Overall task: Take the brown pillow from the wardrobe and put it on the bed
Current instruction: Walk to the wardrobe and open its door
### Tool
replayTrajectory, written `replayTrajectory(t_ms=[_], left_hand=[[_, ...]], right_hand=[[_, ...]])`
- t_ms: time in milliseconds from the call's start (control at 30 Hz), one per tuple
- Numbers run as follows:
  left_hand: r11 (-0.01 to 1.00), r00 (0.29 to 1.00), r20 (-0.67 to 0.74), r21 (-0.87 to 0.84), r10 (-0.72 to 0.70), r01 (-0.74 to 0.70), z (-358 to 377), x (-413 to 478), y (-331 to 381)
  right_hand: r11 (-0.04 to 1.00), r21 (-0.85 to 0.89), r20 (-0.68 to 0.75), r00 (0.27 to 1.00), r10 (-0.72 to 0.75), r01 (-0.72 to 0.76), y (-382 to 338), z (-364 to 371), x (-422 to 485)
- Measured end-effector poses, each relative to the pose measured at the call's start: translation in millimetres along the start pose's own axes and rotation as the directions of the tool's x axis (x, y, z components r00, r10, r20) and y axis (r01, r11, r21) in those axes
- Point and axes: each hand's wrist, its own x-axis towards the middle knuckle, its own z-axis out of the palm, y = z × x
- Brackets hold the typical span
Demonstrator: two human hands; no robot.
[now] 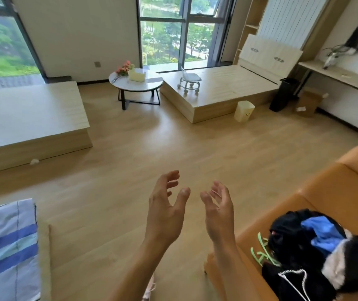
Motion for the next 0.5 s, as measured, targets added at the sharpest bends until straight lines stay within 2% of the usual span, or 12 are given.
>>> replayTrajectory(t_ms=[200,500], left_hand=[[1.0,0.998,0.054,-0.005,0.03,-0.029,9,142,-7],[0.998,0.97,0.237,-0.051,0.049,-0.038,72,306,-5]], right_hand=[[1.0,-0.021,-0.087,0.996,-0.007,0.005,-21,28,120],[0.994,0.109,-0.21,0.977,0.033,-0.011,-52,49,281]])
